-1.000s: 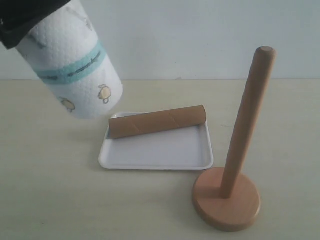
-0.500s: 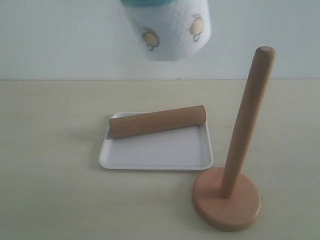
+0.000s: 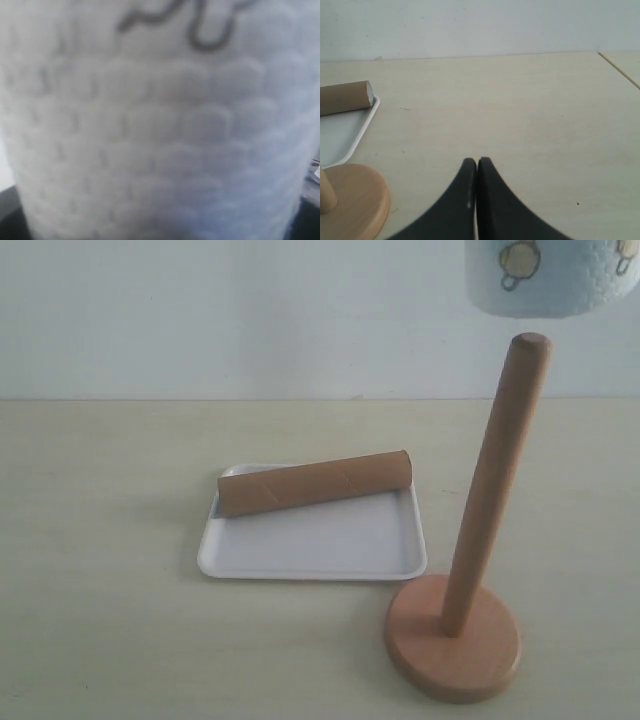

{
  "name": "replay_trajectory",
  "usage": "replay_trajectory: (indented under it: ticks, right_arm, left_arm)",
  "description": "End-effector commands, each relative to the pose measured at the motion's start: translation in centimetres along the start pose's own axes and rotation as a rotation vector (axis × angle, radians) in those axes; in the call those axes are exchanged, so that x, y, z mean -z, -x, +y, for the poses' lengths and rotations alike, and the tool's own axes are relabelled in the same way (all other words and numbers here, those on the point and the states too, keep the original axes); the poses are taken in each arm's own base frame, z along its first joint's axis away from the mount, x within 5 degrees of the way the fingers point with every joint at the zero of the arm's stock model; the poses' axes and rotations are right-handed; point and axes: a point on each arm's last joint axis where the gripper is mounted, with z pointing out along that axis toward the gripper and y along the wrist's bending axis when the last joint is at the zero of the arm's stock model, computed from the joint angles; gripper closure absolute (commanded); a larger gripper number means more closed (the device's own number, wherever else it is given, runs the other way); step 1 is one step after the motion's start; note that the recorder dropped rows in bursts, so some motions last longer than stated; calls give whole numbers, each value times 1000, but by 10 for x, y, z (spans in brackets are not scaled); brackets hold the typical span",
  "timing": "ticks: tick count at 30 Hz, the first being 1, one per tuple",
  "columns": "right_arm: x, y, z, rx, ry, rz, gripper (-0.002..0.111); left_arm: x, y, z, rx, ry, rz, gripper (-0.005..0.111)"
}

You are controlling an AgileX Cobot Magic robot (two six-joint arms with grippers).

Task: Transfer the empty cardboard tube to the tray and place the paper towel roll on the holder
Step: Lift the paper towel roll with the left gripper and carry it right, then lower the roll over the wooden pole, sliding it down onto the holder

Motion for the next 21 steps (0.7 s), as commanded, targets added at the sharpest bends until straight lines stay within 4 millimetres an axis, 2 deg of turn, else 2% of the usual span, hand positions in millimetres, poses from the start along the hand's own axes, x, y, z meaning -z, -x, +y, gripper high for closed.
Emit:
replay_trajectory:
  ticks: [1,8,11,13,15,18,21]
  right_arm:
    - [0,-1,0,-1,-5,-5,108]
    - [0,-1,0,-1,-5,-5,108]
    - [0,-1,0,-1,-5,-5,108]
    - [0,-1,0,-1,-5,-5,108]
    - [0,-1,0,-1,-5,-5,108]
    - [0,-1,0,-1,-5,-5,108]
    - [0,-1,0,-1,-5,-5,108]
  left_arm:
    - [-11,-4,4,17,18,66,103]
    - [-21,-22,11,36,17,118,103]
    - [-26,-34,11,-101,-35,153,103]
    - [-25,-40,13,-113,-21,168,103]
    - [-24,-53,17,-102,13,200,103]
    - [-21,-84,21,-98,24,252,103]
    - [-18,-111,19,-44,-17,159,103]
